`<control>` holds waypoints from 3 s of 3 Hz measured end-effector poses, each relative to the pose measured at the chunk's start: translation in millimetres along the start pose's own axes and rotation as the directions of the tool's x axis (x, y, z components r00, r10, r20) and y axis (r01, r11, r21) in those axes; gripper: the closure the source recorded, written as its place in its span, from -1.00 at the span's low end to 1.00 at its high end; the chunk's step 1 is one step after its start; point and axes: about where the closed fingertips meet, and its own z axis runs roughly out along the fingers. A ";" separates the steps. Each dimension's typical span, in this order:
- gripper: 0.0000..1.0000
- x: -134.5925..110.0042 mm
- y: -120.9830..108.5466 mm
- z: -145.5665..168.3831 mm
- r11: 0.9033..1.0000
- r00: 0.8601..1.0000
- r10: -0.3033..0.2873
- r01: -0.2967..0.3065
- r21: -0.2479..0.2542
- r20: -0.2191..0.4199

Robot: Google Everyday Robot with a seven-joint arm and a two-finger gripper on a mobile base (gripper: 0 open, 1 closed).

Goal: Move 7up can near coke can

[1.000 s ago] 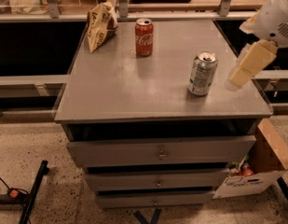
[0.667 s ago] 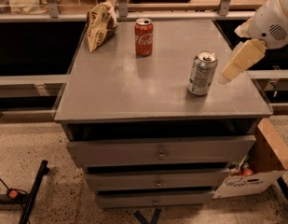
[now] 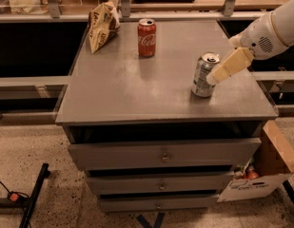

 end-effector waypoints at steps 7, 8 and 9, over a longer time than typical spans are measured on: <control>1.00 -72.6 -1.4 66.8 0.987 0.985 -0.160 0.158 0.030 0.063; 1.00 -96.0 -18.7 87.4 0.981 0.981 -0.188 0.186 0.064 0.035; 1.00 -108.5 -42.2 101.4 0.980 0.988 -0.156 0.155 0.125 -0.001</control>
Offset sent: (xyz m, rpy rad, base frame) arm 0.0165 0.0093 -0.0383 -0.0209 -0.1023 -0.0352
